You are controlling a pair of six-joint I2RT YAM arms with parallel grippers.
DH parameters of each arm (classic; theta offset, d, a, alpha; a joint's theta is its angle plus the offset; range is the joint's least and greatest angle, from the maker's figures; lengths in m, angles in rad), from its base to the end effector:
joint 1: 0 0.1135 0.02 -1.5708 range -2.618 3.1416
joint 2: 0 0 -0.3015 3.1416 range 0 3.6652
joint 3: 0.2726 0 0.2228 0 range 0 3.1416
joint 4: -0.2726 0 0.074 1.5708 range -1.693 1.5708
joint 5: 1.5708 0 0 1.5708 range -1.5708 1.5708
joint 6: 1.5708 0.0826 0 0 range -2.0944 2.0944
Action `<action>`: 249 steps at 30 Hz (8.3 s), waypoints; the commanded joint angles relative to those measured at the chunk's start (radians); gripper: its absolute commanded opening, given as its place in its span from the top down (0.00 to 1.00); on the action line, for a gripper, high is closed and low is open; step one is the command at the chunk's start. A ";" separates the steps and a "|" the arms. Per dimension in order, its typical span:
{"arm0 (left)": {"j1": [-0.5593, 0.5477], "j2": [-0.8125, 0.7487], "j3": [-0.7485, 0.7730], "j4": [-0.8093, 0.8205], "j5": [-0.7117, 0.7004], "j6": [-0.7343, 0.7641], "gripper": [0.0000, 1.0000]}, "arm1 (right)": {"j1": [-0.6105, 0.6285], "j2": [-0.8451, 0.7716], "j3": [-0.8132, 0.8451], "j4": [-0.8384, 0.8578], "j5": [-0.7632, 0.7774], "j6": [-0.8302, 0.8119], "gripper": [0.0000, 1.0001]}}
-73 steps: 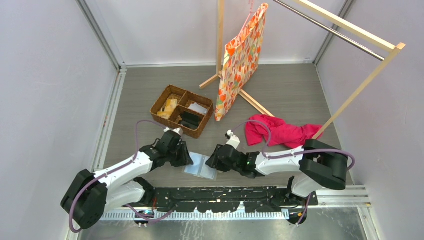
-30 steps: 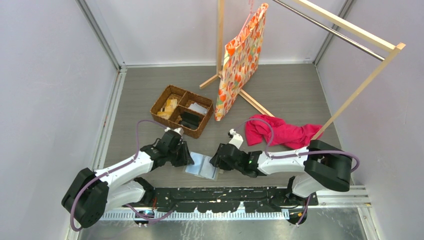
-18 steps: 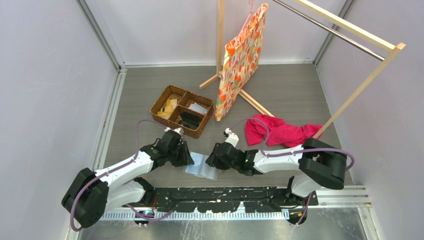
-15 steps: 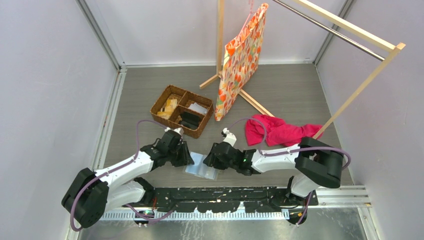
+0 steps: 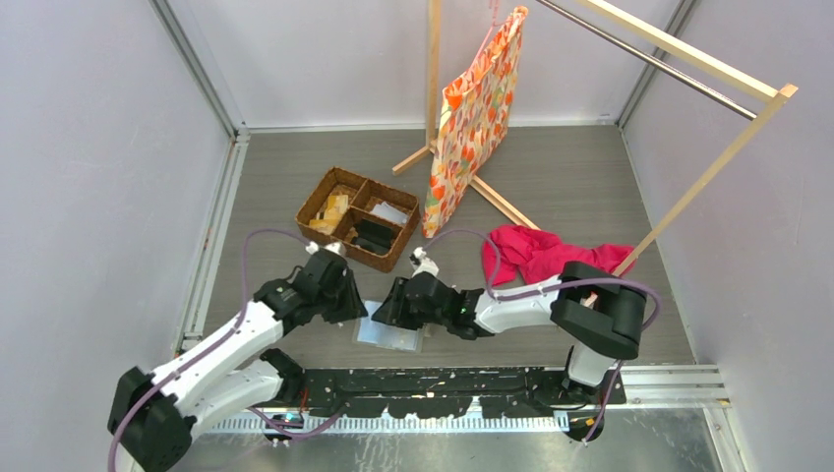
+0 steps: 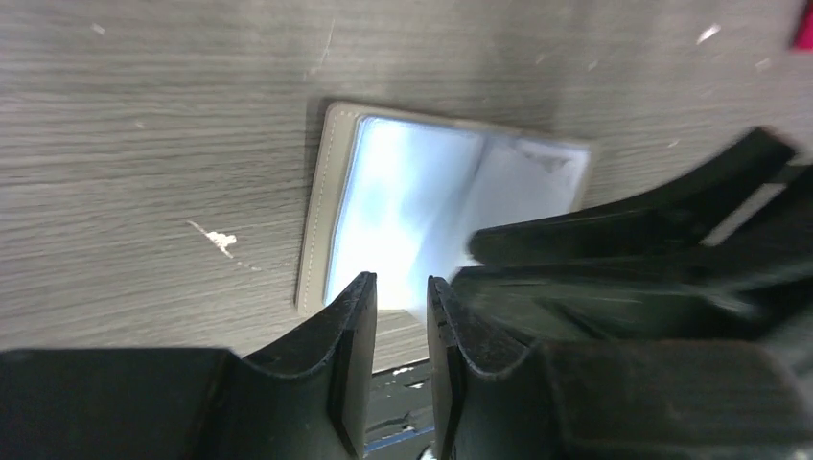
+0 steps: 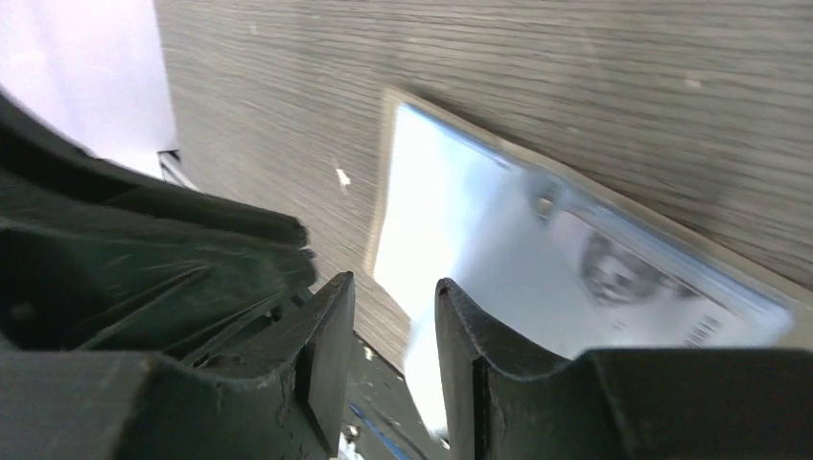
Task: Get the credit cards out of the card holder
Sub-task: Remove the credit card from the card holder.
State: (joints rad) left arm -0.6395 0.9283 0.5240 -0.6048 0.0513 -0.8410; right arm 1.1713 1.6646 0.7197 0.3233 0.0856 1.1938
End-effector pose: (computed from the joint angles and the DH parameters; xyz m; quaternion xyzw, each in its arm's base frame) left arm 0.1127 -0.0891 0.1932 -0.0895 0.9563 -0.2051 0.1879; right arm 0.1425 0.3193 0.1839 0.0296 0.8884 0.4082 0.2081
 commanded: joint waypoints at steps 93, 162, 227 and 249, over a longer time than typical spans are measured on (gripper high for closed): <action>0.013 0.138 -0.157 0.241 0.078 -0.061 0.72 | -0.006 -0.188 -0.148 -0.104 0.148 0.015 0.58; 0.013 -0.080 -0.275 0.370 0.136 -0.176 0.72 | -0.002 -0.040 0.045 -0.078 0.074 -0.013 0.63; -0.028 0.353 -0.144 0.666 0.371 -0.113 0.70 | -0.023 -0.220 -0.183 -0.189 0.172 0.041 0.75; -0.029 0.349 -0.146 0.611 0.329 -0.071 0.67 | -0.022 -0.198 -0.181 -0.172 0.159 0.039 0.81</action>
State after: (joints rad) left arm -0.6655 1.2724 0.3801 0.0315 0.4107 -0.9493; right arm 1.1481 1.4464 0.5228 0.1207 0.2512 1.2320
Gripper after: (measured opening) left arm 0.344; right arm 0.211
